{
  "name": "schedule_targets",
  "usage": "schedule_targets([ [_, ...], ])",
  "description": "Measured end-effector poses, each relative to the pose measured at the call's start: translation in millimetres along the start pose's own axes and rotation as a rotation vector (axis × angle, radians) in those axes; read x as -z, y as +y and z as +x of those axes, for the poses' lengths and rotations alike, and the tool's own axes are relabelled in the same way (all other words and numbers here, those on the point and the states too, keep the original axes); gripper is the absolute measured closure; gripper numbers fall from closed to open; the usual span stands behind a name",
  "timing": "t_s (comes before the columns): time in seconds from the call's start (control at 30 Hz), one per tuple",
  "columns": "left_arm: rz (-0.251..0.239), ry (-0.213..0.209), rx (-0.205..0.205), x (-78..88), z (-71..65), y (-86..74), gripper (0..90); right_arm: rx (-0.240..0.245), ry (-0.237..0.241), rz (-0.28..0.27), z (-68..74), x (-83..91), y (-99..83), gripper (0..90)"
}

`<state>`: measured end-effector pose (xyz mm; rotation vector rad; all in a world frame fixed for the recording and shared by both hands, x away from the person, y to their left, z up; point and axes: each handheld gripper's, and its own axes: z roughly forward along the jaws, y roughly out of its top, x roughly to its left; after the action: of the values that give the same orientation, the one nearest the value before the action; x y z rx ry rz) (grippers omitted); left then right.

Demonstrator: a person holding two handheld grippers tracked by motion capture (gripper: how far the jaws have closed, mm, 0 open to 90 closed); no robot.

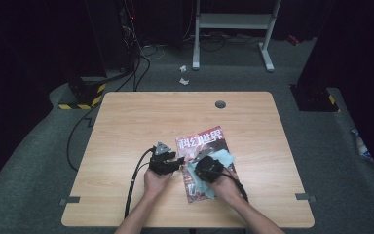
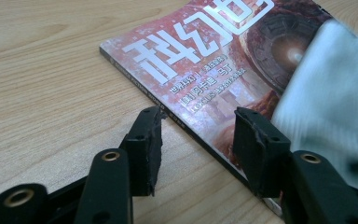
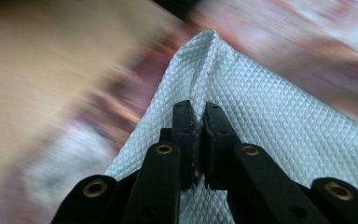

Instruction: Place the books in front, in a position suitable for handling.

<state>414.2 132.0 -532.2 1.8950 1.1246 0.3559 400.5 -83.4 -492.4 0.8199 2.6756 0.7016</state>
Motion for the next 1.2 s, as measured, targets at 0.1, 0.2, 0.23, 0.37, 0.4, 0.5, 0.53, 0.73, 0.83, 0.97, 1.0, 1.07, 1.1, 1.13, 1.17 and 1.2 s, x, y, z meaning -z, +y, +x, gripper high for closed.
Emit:
schedule_targets([
  [0.1,-0.001,-0.004,0.007,-0.3,0.1,0.3,54.0,-0.108,-0.099,0.022,-39.2,11.9,-24.1,80.7],
  [0.2,0.005,-0.002,0.002,-0.9,-1.3,0.9,54.9,-0.233,-0.130,0.019,-69.3,22.9,-42.7,67.7],
  [0.23,0.003,-0.002,0.003,-1.5,-1.6,1.3,55.6,-0.251,-0.154,0.030,-74.2,24.8,-45.0,57.6],
  [0.37,0.008,-0.015,-0.004,-4.3,-5.5,2.6,57.6,-0.336,-0.086,0.019,-86.2,22.5,-50.3,61.3],
  [0.4,0.009,-0.017,0.001,-4.7,-6.8,2.7,58.3,-0.329,-0.072,0.011,-85.6,22.1,-50.9,66.1],
  [0.5,0.011,-0.018,0.003,-4.6,-6.9,2.8,58.3,-0.302,-0.093,0.009,-79.0,22.7,-50.8,69.2],
  [0.53,0.013,-0.016,-0.001,-4.2,-6.8,2.8,58.6,-0.300,-0.096,0.014,-77.5,23.1,-50.6,69.7],
  [0.73,0.013,-0.003,0.011,1.9,-14.9,-3.1,60.3,-0.313,-0.070,0.033,-72.0,27.0,-54.3,71.7],
  [0.83,0.023,-0.018,-0.001,8.4,-19.6,-7.9,60.2,-0.291,-0.061,0.039,-65.2,30.8,-58.4,72.0],
  [0.97,0.094,-0.058,-0.033,16.1,-23.0,-6.1,60.0,-0.213,-0.070,0.051,-60.8,37.2,-61.8,81.8],
  [1.0,0.116,-0.051,-0.049,15.9,-23.0,-3.1,57.9,-0.207,-0.069,0.051,-61.5,38.6,-61.0,82.9],
  [1.07,0.128,-0.030,-0.054,14.3,-21.5,2.6,54.5,-0.204,-0.084,0.035,-62.9,43.7,-57.5,84.1],
  [1.1,0.127,-0.020,-0.050,13.3,-19.1,5.5,54.2,-0.187,-0.103,0.003,-64.1,49.4,-53.5,84.4],
  [1.13,0.131,-0.009,-0.046,11.6,-15.8,8.5,53.7,-0.184,-0.113,-0.021,-63.7,54.9,-49.4,84.6],
  [1.17,0.136,-0.001,-0.034,9.1,-12.9,11.1,53.3,-0.173,-0.117,-0.045,-63.0,59.8,-44.9,84.7],
  [1.2,0.128,0.009,-0.026,7.3,-9.5,12.4,53.1,-0.163,-0.123,-0.053,-60.6,63.4,-39.8,84.8],
])
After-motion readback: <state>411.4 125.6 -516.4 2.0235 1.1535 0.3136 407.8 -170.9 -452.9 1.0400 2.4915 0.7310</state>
